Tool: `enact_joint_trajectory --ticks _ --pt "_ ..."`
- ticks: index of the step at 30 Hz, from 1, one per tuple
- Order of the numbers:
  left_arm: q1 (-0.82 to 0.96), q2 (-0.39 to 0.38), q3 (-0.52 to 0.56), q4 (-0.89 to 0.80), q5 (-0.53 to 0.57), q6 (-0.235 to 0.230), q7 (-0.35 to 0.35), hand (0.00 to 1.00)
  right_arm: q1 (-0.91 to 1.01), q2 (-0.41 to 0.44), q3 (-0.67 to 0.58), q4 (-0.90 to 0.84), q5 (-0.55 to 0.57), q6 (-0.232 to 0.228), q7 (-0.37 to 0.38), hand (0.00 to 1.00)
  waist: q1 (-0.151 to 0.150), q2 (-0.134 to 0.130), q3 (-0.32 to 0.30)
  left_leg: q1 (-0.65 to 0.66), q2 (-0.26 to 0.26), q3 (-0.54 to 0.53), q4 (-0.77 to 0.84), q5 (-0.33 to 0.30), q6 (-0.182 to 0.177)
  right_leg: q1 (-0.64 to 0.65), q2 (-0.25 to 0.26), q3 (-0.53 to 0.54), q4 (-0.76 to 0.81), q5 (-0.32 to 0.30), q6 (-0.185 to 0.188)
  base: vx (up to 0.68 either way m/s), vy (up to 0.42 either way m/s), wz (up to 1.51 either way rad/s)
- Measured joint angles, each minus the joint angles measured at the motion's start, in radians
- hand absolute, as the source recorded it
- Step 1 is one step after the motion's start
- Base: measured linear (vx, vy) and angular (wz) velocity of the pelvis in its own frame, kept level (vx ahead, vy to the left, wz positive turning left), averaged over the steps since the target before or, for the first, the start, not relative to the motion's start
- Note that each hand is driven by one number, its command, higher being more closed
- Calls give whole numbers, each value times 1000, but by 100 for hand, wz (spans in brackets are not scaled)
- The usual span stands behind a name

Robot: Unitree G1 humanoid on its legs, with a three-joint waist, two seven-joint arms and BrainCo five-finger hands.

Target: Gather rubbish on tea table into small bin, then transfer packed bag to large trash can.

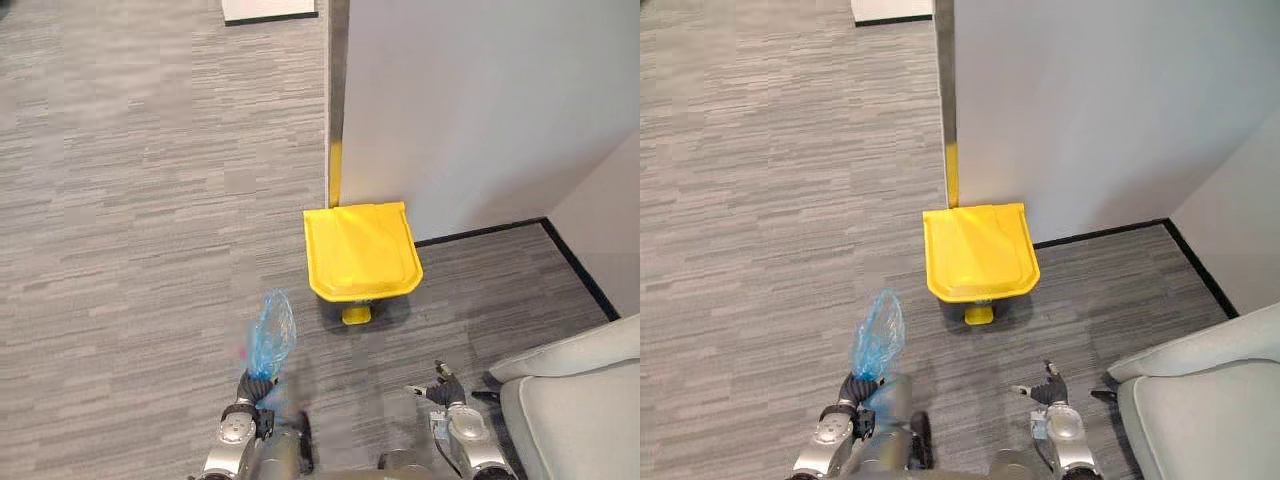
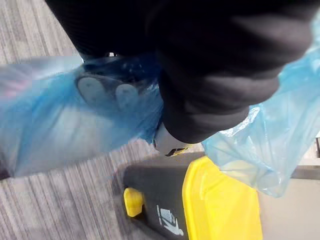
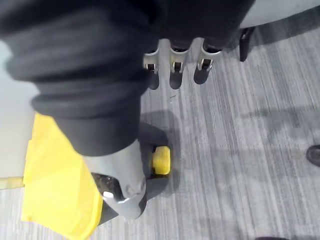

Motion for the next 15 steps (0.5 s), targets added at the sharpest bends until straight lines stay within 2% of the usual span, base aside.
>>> enact_joint_trajectory --ticks 1,3,4,6,7,8,9,12,15 --pt "-1 3 -1 0 0 0 0 100 -1 1 0 1 0 0 0 0 -1 0 0 15 -2 0 -7 -3 4 -14 -5 -7 39 -7 -1 267 87 8" --pt "-3 35 0 0 0 0 3 100 -13 1 1 10 -1 0 0 0 -1 4 0 57 14 -15 -29 -5 8 -67 9 -55 75 -46 -51 296 -4 14" --pt "-3 39 0 0 0 0 4 100 -20 0 1 12 -1 0 0 0 -2 6 1 62 22 -18 -30 -5 8 -83 20 -67 66 -51 -59 246 -90 15" --pt "-6 40 0 12 0 0 3 100 -29 -1 2 17 -6 0 0 0 -5 8 1 83 52 -35 -24 -4 5 -134 72 -76 -67 -46 -81 178 -136 16" --pt "-8 42 0 20 0 -1 2 100 -29 -2 2 16 -7 -1 -1 0 -6 -3 -5 90 47 -43 -23 -2 -9 -131 78 -75 -179 11 -92 145 -132 23" --pt "-8 49 0 23 0 -2 2 100 -22 -1 2 17 -7 -1 -1 0 -3 -23 -14 95 30 -51 -24 -6 -23 -125 75 -66 -257 109 -106 180 -132 31" --pt "-19 23 -1 57 -1 -1 2 100 -16 -23 0 48 -7 -1 -1 0 -6 4 -16 114 40 -82 -27 -24 -50 -114 91 -75 -242 127 -124 216 -132 18" --pt "-17 -14 0 74 0 -3 0 100 -20 -49 -3 79 -7 2 -2 0 -9 42 -35 117 87 -108 -57 -12 -69 -66 139 -97 -350 148 -143 183 -140 -1" --pt "-16 -15 1 78 0 -4 -1 100 6 -46 -9 84 -6 2 -2 0 -13 41 -36 149 110 -129 -95 -3 -83 -6 173 -113 -429 175 -153 66 -89 7"
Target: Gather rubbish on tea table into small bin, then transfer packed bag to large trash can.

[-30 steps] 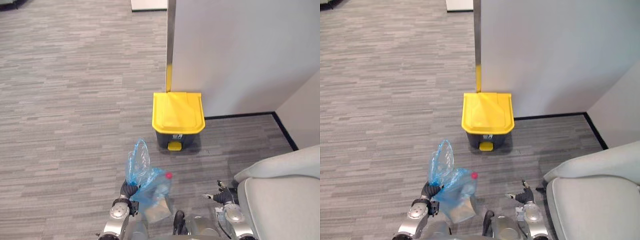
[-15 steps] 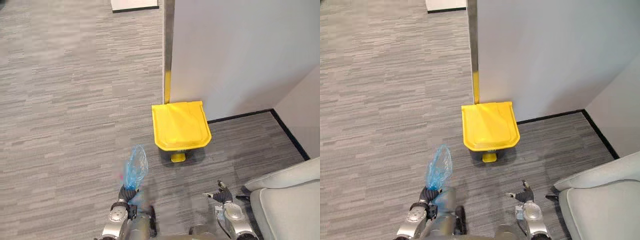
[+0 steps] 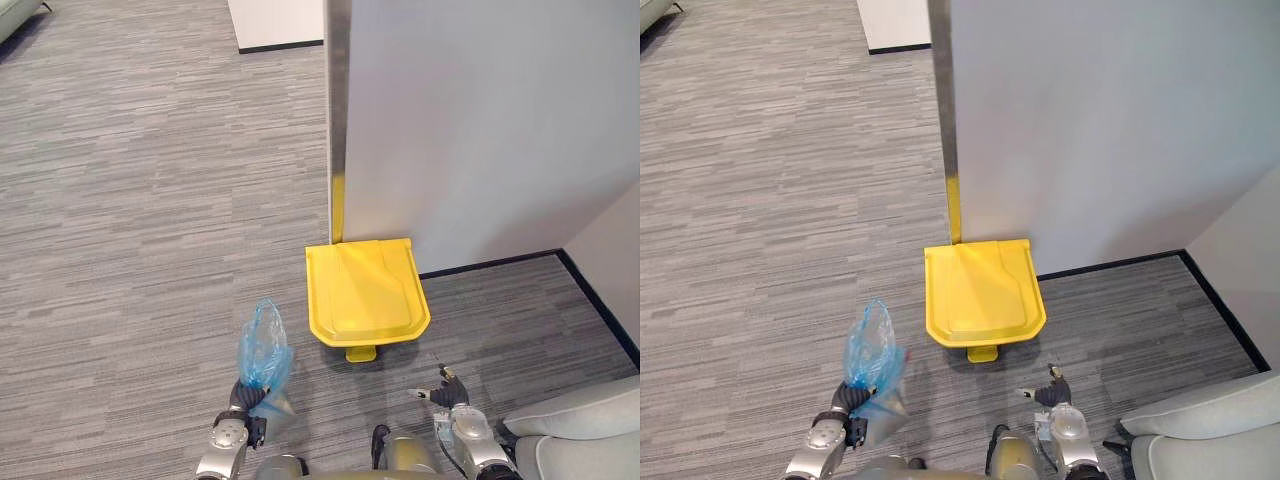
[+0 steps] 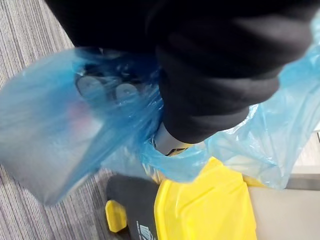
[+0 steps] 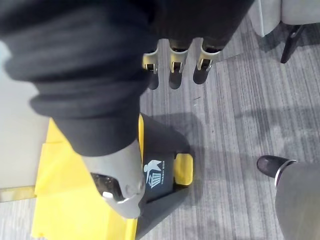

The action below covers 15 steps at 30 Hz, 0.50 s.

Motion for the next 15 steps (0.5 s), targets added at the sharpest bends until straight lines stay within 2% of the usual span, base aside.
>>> enact_joint_trajectory --ticks 1,5,11,15 --pt "0 0 0 0 0 0 0 100 5 -2 -2 1 0 0 0 0 -7 -4 -3 -2 1 -4 -4 6 -9 15 1 -6 -22 10 2 31 -48 9" --pt "0 1 0 0 0 0 0 100 -2 -4 -5 1 0 0 0 0 -13 -3 -4 -13 -4 -17 -6 6 -10 26 2 -8 -84 51 11 -26 40 5" --pt "8 9 -1 23 0 1 1 100 -2 1 -10 2 9 -1 0 0 -10 -5 -10 -37 -24 -56 -40 15 -6 79 0 -32 -241 154 22 -103 49 13" --pt "14 26 -3 39 0 2 1 100 5 1 -10 1 9 -1 0 0 -3 -3 -11 -39 -30 -65 -62 24 -14 89 1 -37 -281 173 28 -72 -14 3"
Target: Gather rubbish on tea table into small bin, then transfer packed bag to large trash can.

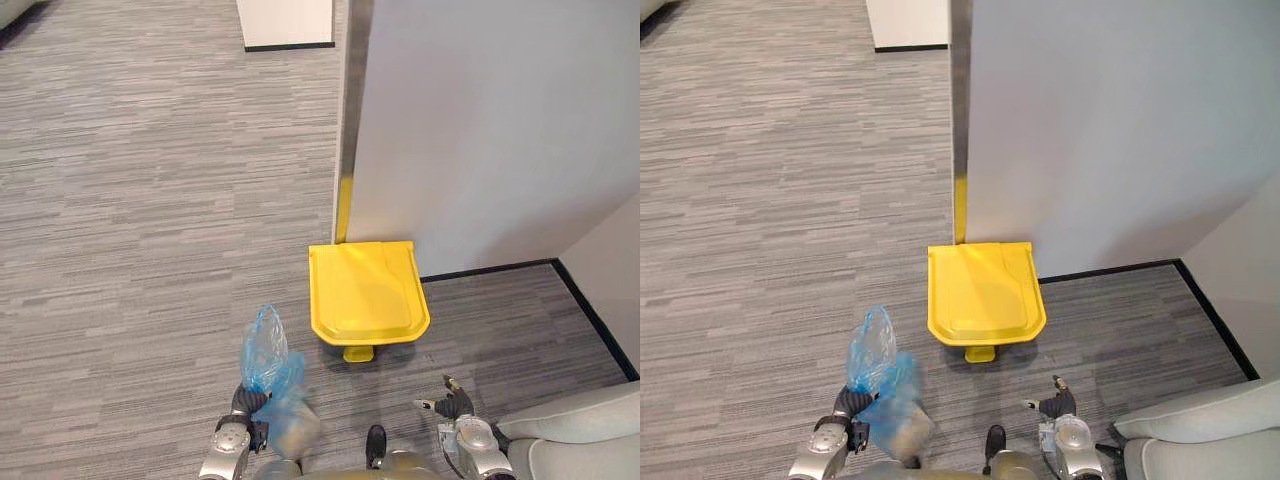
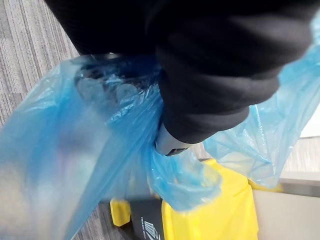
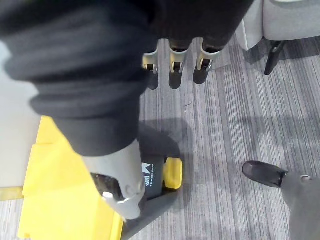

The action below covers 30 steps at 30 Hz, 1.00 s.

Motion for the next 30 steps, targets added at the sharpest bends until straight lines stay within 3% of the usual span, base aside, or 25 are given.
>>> enact_joint_trajectory --ticks 11,15,17,19,20,22,23,24,25,26,28,29,30 --pt "-1 9 6 -4 -1 0 1 100 -11 -3 -2 -9 -1 0 0 0 14 -2 -1 -7 9 5 -17 -8 2 -33 5 8 24 -32 5 45 3 -3" --pt "0 9 10 -15 -18 0 0 100 -36 -4 -2 -11 0 0 -1 0 12 -18 1 -28 -13 15 86 -78 21 -142 -41 32 308 -181 24 106 79 -6" --pt "-9 9 13 -30 -19 -1 0 100 -43 -10 -2 -12 0 1 -1 0 11 -15 13 -9 -18 6 111 -105 44 -160 -69 30 426 -199 36 99 118 19" --pt "-39 14 13 -54 -23 -2 2 100 -46 -8 -3 -35 0 0 -1 0 8 -10 56 22 -14 -9 158 -156 63 -283 -89 48 710 -221 47 107 83 24" --pt "-59 20 13 -56 -35 -2 4 100 -37 -2 -3 -52 1 -1 -1 0 10 -10 70 21 -2 -35 247 -228 75 -353 -57 85 722 -289 51 140 15 29" --pt "-72 29 13 -55 -37 -2 4 100 -36 -1 -3 -53 2 1 -3 0 3 -26 79 32 -4 -42 275 -250 75 -381 -51 81 630 -270 62 171 -11 37" --pt "-91 29 13 -55 -37 -1 5 100 -35 -1 -4 -59 3 3 -4 0 1 -49 94 51 -15 -49 287 -264 77 -395 -45 68 500 -226 55 212 -65 47" --pt "-101 33 14 -55 -37 0 5 100 -30 -2 -6 -70 9 5 -5 0 -4 -53 104 63 -16 -60 290 -277 65 -359 -46 47 458 -188 52 328 -102 42" --pt "-114 23 13 -57 -36 -1 5 100 -30 0 -26 -94 21 5 -10 0 -1 -54 105 75 -5 -73 288 -286 49 -311 -35 49 396 -108 33 288 -81 33" --pt "-123 18 13 -58 -36 -1 6 100 -30 3 -39 -109 23 5 -16 0 -3 -46 112 75 1 -73 290 -286 44 -311 -33 44 409 -101 24 330 -84 41" --pt "-133 5 12 -60 -35 -1 5 100 -20 7 -96 -136 45 5 -22 0 -12 -30 126 123 3 -80 282 -273 21 -315 -39 54 523 -142 -29 369 -103 36" --pt "-130 6 13 -64 -35 -1 3 100 0 12 -127 -157 67 6 -21 0 -10 -26 124 162 4 -80 284 -266 8 -310 -51 56 612 -208 -37 391 -121 17" --pt "-129 7 13 -68 -35 -1 3 100 8 14 -139 -166 82 5 -21 0 -10 -24 122 174 6 -80 283 -264 4 -307 -53 55 638 -229 -36 381 -116 12"
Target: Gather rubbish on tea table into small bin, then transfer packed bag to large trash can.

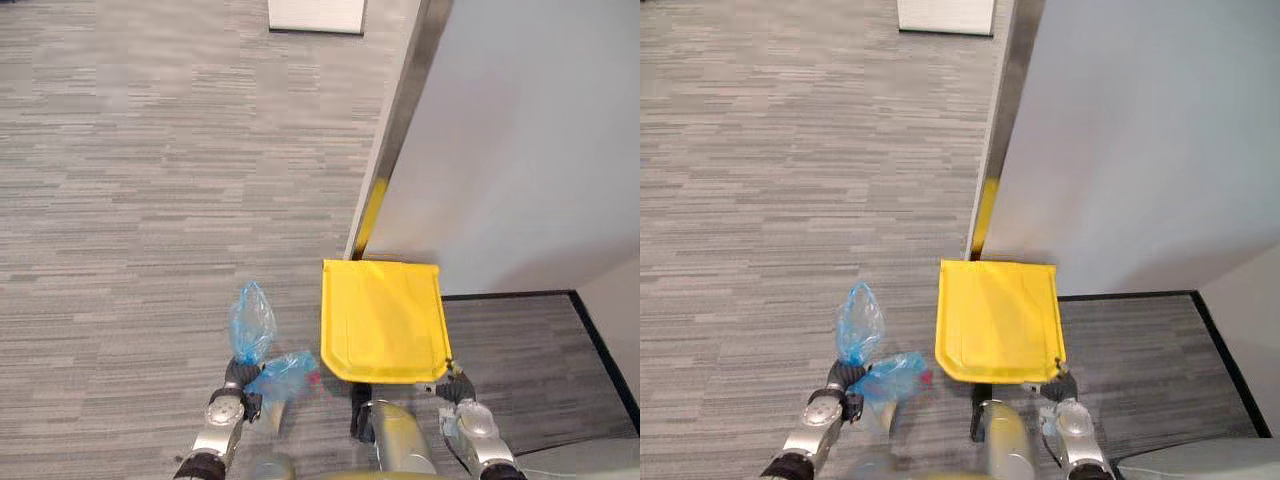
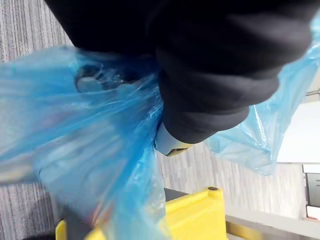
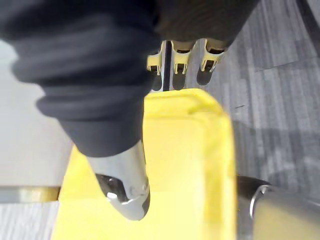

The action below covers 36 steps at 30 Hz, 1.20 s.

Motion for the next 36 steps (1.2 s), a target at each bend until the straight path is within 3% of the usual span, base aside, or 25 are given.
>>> enact_joint_trajectory --ticks 3,7,11,21,23,24,25,26,27,28,29,30,32,34,36 --pt "-2 -2 21 -29 0 -1 -2 100 -13 6 -50 -23 59 -3 0 0 4 14 -10 4 17 13 -7 17 -29 3 13 -12 -8 -24 -5 229 -56 -10" --pt "16 -12 24 -76 -1 -1 -1 100 8 7 -97 -59 117 -8 -17 0 -5 12 -19 19 18 27 -16 22 -37 25 13 -24 -39 -23 -3 126 3 -4" --pt "87 -13 20 -94 -1 0 -2 100 86 22 -137 -68 185 -16 -24 0 -16 1 -96 1 21 39 -51 33 -54 30 13 -37 -98 4 22 37 28 9" --pt "110 -32 -9 -94 -1 0 -5 100 94 47 -127 -28 189 -21 -21 0 -28 13 -149 2 15 67 -91 76 -76 70 24 -42 -221 100 12 39 21 0" --pt "125 -33 -9 -94 -1 1 -4 100 81 42 -112 -29 169 -21 -21 0 -21 9 -149 -27 -7 86 -6 83 -69 85 18 -10 -257 140 13 -37 67 -42" --pt "140 -30 -10 -97 -1 1 -4 100 60 44 -89 -29 154 -21 -21 0 -4 -24 -140 -88 -24 112 88 63 -38 94 -10 33 -299 172 29 -102 53 -42" --pt "138 -31 -10 -104 -1 0 -4 100 63 42 -80 -28 147 -22 -21 0 -3 -15 -139 -103 -12 150 39 48 -5 106 -17 36 -324 204 34 -190 51 -27" --pt "137 -34 -10 -112 -1 0 -2 100 63 34 -76 -30 136 -24 -21 0 -5 -3 -136 -125 10 164 -8 76 -8 104 -13 28 -330 223 45 -241 57 -21" --pt "136 -27 -9 -114 -2 -1 0 100 64 36 -45 -25 121 -21 -20 0 13 -15 -134 -128 -3 179 -6 65 4 88 -18 56 -335 244 67 -259 68 -20" --pt "139 -32 -7 -114 -2 0 0 100 61 41 -33 -26 114 -20 -17 0 20 -3 -133 -142 -2 190 -6 64 20 78 -19 68 -336 247 74 -256 89 -14" --pt "141 -27 3 -118 -3 0 2 100 68 48 -15 -26 111 -19 -18 0 21 -10 -131 -157 8 211 -14 48 51 40 -21 73 -192 173 56 -242 66 14" --pt "141 -22 5 -120 -3 1 3 100 74 57 -13 -26 110 -12 -17 0 23 -22 -120 -164 6 212 -9 56 55 26 -26 74 -64 106 40 -263 58 22" --pt "174 -28 7 -130 -3 3 2 100 78 64 -11 -25 89 -11 -18 0 26 -33 -122 -186 2 206 4 71 61 55 -40 71 177 -13 67 -197 21 7" --pt "181 -30 8 -132 -3 3 0 100 77 65 -9 -19 73 -11 -17 0 28 -45 -140 -225 -10 210 4 93 62 115 -63 73 207 -83 96 -133 -39 -6" --pt "180 -30 20 -140 -5 3 0 100 64 64 -5 -12 70 -11 -18 0 41 -57 -161 -288 -17 221 23 117 52 171 -73 85 71 -153 119 -91 -136 -31"
